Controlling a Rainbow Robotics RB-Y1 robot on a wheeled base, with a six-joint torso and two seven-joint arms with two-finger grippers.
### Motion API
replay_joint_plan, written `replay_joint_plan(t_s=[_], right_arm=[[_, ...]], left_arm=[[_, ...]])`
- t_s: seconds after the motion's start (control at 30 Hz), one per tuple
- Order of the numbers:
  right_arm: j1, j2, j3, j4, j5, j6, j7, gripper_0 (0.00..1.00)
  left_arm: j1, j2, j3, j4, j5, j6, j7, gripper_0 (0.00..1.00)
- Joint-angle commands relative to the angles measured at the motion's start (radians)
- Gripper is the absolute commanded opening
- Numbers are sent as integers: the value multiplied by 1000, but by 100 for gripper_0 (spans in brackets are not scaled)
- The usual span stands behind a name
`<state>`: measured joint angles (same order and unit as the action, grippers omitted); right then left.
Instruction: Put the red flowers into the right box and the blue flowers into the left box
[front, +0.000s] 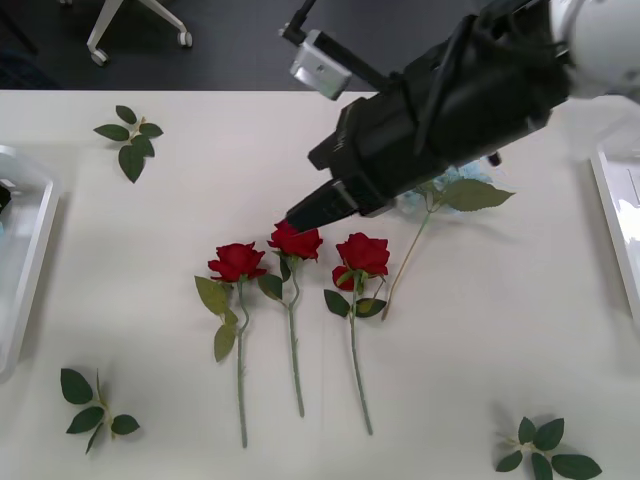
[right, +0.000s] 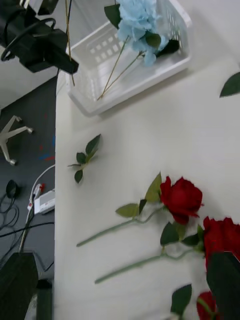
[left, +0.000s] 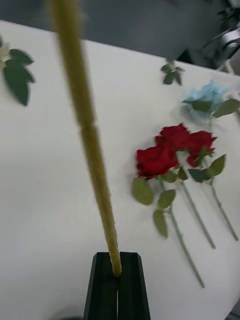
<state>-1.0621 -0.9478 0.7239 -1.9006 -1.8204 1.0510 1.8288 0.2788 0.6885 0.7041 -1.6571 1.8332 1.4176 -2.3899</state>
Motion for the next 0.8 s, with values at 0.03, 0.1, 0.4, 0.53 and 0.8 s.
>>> replay_joint_plan(t_s=[0.03, 0.1, 0.4, 0.53, 0.8], right_arm=[[27, -26, -113, 2, -19, 124, -167, 100], [47, -28, -166, 3, 15, 211, -266, 100], [77, 4, -184, 12, 168, 366, -651, 100], [91, 52, -184, 25, 251, 411, -827, 100], [152, 184, -184, 84, 464, 440, -993, 100]], left_arm=[[23, 55, 55, -26, -80, -19, 146, 0], [22, 65, 84, -26, -150, -26, 187, 0], [-13, 117, 107, -24, -425, -55, 241, 0], [-59, 120, 106, -18, -557, -57, 258, 1], [-211, 121, 68, 125, -744, -62, 264, 1]])
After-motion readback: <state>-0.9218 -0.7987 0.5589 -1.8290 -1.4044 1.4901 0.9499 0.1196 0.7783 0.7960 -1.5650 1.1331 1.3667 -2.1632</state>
